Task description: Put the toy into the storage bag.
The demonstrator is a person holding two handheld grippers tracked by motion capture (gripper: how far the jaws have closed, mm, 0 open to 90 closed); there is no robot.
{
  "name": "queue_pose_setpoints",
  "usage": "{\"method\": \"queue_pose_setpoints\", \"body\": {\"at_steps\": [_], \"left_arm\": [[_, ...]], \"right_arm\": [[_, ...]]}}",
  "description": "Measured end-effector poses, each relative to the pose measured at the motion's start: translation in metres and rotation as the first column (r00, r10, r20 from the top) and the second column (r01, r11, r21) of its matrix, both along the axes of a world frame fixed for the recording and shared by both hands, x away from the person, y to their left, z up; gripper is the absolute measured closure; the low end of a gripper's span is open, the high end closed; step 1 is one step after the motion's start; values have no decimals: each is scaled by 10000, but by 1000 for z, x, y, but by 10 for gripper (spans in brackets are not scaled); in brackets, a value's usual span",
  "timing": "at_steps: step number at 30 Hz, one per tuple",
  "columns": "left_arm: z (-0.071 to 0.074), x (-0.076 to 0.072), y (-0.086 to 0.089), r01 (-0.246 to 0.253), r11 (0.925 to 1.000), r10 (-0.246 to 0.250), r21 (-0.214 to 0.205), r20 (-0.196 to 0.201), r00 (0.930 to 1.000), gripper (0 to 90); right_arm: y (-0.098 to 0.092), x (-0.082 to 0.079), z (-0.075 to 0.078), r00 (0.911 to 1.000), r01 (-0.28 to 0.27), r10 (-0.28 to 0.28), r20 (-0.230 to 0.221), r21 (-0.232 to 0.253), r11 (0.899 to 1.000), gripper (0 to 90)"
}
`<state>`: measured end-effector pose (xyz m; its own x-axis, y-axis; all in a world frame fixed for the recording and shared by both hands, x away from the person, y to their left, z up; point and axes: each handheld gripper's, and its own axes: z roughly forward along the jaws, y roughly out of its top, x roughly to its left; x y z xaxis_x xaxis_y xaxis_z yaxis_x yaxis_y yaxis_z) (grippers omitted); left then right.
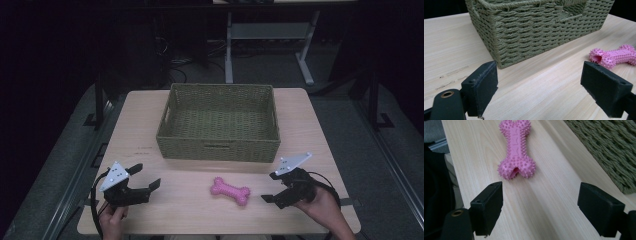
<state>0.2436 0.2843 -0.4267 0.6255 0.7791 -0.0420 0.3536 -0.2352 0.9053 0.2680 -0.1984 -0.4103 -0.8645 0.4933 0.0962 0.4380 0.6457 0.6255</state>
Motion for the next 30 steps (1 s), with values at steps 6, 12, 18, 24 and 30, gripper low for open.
{"method": "queue_pose_setpoints", "body": {"at_steps": [6,12,18,24,30], "left_arm": [[0,0,0,16,10000,-16,2,21,10000,138],[0,0,0,8,10000,-8,-16,8,10000,138],[0,0,0,-14,10000,13,-22,-31,10000,138],[0,0,0,17,10000,-17,-31,-20,10000,138],[1,0,0,19,10000,-19,-46,-21,10000,138]], "right_arm": [[13,5,4,9992,-410,409,-35,-306,9987,200],[25,11,9,9975,-702,698,-119,-365,9969,200],[40,16,10,9946,-1024,1013,-215,-582,9930,196],[58,19,9,9894,-1436,1420,-297,-632,9876,188],[68,21,7,9855,-1657,1627,-477,-681,9838,184]]}}
